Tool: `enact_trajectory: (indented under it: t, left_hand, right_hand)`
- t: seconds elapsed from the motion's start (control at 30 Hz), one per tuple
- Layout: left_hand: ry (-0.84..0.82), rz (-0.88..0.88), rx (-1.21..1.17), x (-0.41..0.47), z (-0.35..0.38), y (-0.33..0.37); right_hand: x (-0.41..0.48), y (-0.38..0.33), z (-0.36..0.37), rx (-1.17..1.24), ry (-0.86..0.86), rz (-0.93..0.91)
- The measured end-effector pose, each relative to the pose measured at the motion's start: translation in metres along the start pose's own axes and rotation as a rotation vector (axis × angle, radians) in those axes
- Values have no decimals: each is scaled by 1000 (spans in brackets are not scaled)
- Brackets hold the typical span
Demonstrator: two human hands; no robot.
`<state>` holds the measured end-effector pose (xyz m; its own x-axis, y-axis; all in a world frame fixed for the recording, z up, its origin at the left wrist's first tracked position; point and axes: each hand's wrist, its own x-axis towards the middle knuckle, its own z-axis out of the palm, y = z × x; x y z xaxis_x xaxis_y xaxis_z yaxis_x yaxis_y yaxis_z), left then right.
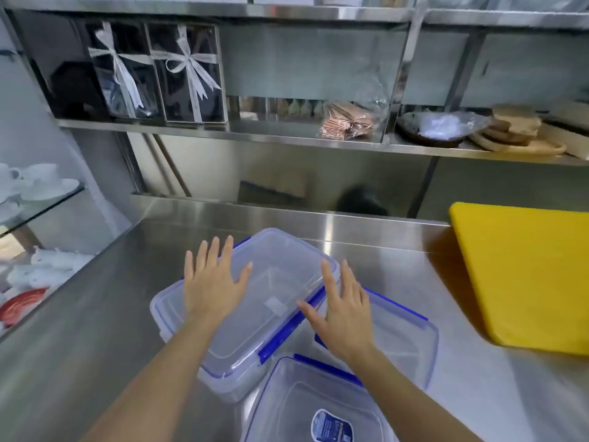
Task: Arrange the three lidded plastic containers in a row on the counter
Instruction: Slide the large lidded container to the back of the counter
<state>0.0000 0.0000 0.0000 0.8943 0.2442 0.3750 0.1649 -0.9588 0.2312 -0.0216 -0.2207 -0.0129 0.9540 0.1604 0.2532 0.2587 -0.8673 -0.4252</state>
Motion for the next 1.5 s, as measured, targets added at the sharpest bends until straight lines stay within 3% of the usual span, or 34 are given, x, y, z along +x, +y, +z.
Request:
enact_trajectory:
  t: [0.2,0.37,0.63,0.7,0.77,0.83,0.9,0.97,1.17,1.27,1.33,1.4,1.5]
  left_hand:
    - [-224,-242,70,12,10,-38]
    - [-448,-322,78,26,6,-52]
    - [-522,-428,-3,24,-1,-71]
    - [-532,-469,-114,20,-3,-83]
    - [-544,-538,-423,15,-6,-99]
    - [-586,-637,-704,3,-14,-112]
    - [-650,-667,-743,-11,-24,-117]
    - [-588,-678,-747,-27,-21,-116]
    - [-84,-796,-1047,-66,-1,-90]
    - [36,-807,-1129,-75,-5,-80]
    - [50,-734,-1140,-79,-9,-73]
    - [-51,-604,-1084,-82,-8,-74]
    - [-274,-408,-965,-77,-7,-88]
  right_hand:
    - [-2,-11,24,233,-204,251]
    - [6,-17,28,230,-215,249]
    - [36,-21,20,378,-287,221]
    - [37,-28,17,374,-269,249]
    - [32,-35,17,368,-250,278]
    - [26,-41,19,426,-340,307]
    - [22,-45,21,548,-452,334]
    - [23,-45,23,673,-479,338]
    - [41,-41,27,828,-337,294]
    - [35,-40,29,940,-505,206]
    - [31,-35,29,892,-694,99]
    - [35,-29,27,741,-831,10]
    - [49,-25,28,623,-865,-57]
